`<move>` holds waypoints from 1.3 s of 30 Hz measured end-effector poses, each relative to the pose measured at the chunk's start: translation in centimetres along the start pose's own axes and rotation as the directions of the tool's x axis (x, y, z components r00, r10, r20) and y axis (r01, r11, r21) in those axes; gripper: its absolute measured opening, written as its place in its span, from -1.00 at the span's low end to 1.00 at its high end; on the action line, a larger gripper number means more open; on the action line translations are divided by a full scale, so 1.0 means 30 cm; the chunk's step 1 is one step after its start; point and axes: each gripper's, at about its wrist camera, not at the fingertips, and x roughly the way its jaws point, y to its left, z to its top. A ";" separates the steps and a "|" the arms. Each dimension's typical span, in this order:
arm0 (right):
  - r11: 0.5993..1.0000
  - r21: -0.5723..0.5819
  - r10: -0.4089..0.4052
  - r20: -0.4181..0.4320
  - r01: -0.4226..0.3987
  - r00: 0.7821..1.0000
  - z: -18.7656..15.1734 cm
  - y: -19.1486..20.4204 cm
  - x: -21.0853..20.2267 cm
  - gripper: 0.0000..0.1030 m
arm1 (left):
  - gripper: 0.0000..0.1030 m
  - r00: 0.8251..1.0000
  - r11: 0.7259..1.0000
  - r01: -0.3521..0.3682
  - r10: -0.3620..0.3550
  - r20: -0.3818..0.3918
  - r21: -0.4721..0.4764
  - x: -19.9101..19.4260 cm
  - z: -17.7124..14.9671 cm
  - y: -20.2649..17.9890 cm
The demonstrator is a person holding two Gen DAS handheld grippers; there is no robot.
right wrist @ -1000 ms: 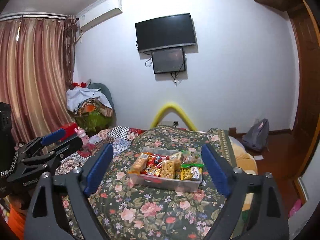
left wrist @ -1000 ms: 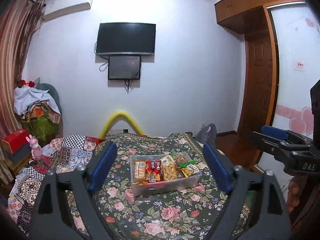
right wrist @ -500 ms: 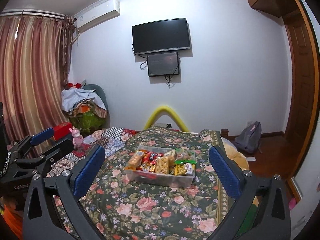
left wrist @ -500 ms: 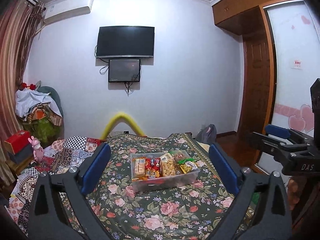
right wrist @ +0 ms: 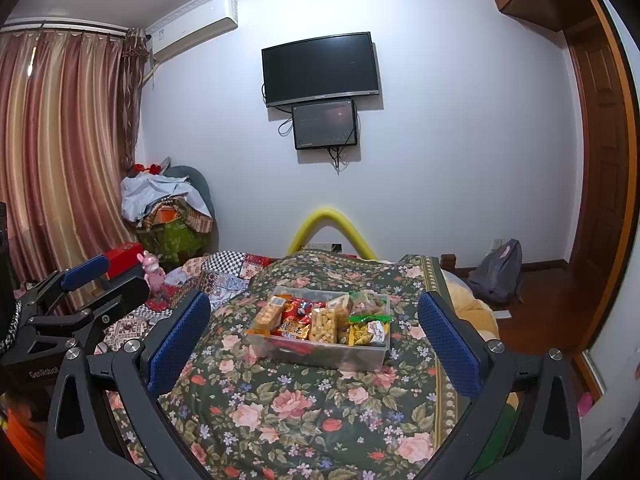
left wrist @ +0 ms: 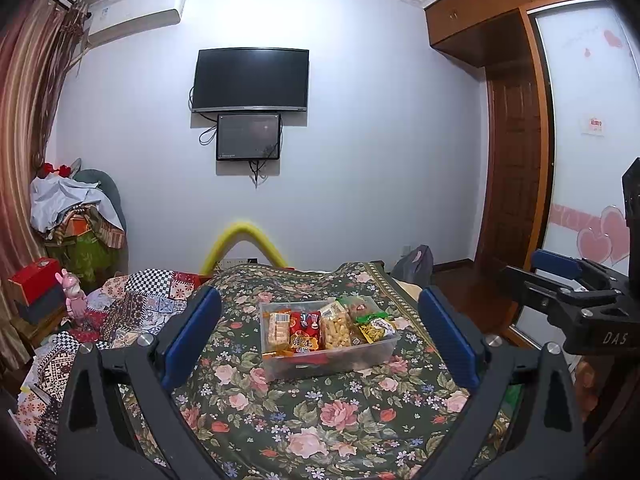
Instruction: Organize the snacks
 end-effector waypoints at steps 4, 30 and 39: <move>1.000 0.000 -0.001 0.001 0.001 1.000 0.002 0.002 -0.002 1.00 | 0.95 1.000 1.000 0.001 -0.001 -0.001 0.004 0.001 -0.003 -0.004; 1.000 -0.011 -0.014 0.013 0.014 1.000 0.004 -0.004 -0.009 1.00 | 0.95 1.000 1.000 0.025 -0.025 -0.002 -0.005 0.000 0.006 -0.003; 0.999 -0.014 -0.030 0.028 0.031 0.999 0.010 0.004 -0.016 1.00 | 0.95 1.000 0.999 0.028 -0.028 -0.003 -0.015 -0.003 0.004 0.002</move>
